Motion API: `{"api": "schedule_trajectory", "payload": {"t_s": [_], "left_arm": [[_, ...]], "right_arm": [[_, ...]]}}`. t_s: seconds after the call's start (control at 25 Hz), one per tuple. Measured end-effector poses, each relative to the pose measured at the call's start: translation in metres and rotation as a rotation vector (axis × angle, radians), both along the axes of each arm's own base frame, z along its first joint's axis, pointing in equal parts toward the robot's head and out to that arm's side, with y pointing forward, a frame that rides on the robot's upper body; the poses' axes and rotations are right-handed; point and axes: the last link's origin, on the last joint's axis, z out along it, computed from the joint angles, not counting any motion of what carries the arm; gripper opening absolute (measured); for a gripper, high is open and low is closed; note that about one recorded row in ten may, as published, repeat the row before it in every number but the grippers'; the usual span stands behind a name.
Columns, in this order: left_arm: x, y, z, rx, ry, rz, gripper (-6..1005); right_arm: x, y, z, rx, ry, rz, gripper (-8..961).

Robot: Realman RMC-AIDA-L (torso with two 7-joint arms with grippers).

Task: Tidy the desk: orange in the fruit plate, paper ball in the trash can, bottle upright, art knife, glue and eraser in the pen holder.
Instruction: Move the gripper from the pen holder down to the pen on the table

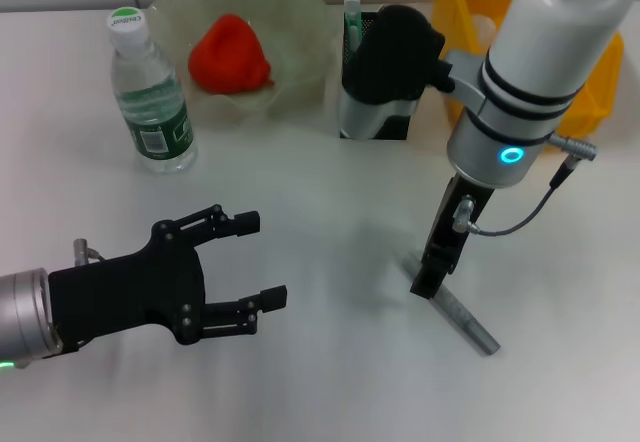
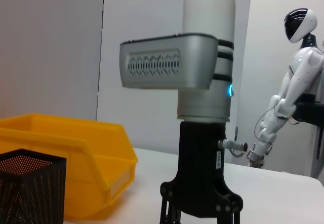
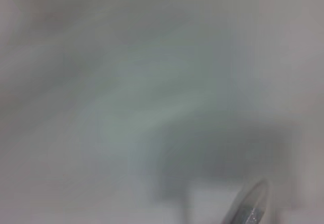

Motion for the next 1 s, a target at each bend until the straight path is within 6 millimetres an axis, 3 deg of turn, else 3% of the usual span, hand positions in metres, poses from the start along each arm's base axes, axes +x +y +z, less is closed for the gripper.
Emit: {"api": "schedule_trajectory", "payload": {"t_s": [0.48, 0.52, 1.0], "left_arm": [[0.001, 0.001, 0.0, 0.003, -0.002, 0.0, 859], [0.001, 0.001, 0.0, 0.003, -0.002, 0.0, 859], [0.001, 0.002, 0.0, 0.005, -0.003, 0.0, 859]], "right_arm": [[0.004, -0.002, -0.008, 0.001, -0.02, 0.024, 671], [0.005, -0.002, -0.009, 0.003, -0.022, 0.028, 517], [0.009, -0.003, -0.012, -0.003, -0.025, 0.02, 499]]}}
